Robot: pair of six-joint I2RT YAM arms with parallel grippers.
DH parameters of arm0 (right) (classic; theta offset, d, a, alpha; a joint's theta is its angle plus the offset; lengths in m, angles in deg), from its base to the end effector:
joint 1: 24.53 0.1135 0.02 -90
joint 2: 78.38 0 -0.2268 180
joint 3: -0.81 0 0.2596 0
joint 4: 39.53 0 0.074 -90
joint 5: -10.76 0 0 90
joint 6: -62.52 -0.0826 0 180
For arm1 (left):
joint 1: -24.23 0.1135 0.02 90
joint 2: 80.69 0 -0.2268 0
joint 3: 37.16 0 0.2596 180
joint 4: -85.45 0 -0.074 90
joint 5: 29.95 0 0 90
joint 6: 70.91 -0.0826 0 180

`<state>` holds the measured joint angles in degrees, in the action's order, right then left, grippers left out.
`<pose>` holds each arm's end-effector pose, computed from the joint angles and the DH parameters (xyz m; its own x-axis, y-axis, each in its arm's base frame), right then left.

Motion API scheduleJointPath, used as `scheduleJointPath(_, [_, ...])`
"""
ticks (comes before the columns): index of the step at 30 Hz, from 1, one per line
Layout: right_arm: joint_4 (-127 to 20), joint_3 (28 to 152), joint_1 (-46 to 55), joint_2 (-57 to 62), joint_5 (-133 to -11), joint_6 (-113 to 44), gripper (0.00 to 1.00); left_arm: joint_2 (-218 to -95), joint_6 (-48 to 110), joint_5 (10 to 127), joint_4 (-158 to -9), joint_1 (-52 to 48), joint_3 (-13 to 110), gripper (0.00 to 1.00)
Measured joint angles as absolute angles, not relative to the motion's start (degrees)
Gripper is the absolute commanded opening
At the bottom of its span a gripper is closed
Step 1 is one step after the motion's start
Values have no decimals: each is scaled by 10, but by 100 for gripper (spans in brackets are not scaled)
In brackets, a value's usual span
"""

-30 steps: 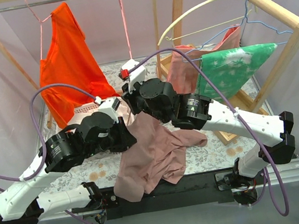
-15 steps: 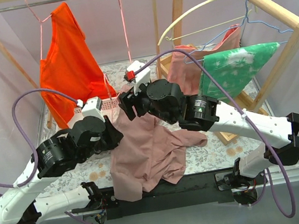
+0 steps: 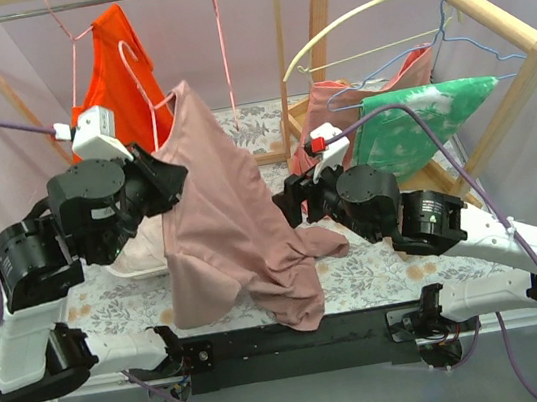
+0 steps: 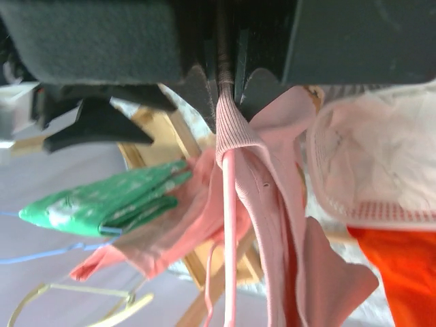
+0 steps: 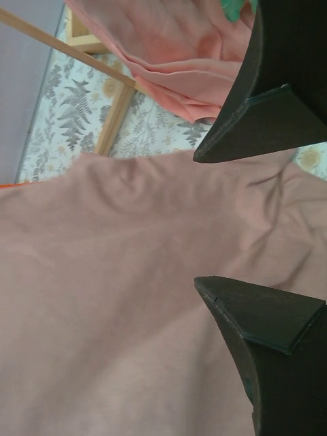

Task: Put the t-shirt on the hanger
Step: Place the hanger at the clothesline.

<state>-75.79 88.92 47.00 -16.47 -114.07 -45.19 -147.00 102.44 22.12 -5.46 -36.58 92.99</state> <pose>0.1353 0.2561 0.4034 -0.2354 0.0835 -0.9683 -0.5551 0.8062 0.2045 0.1268 -0.1229 0.4948 -0.4387 -0.8211 -0.3652 -0.1583 0.4706 -0.8680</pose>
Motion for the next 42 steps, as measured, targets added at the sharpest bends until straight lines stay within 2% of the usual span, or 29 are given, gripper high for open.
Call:
scheduleJointPath(5, [-776, 858, 470, -173, -1138, -472, 75, -1547, 940, 165, -108, -366, 1019, 0])
scheduleJointPath(17, [-774, 782, 469, -193, -1058, -496, 74, -1618, 763, 79, -307, -358, 976, 0])
scheduleJointPath(21, [-748, 748, 468, -160, -1002, -504, 74, -1623, 779, 156, -318, -275, 947, 0])
scheduleJointPath(28, [-722, 731, 468, -130, -955, -514, 74, -1594, 806, 289, -337, -164, 792, 0])
scheduleJointPath(42, [-708, 714, 468, -152, -943, -517, 73, -1619, 778, 430, -431, -30, 841, 0])
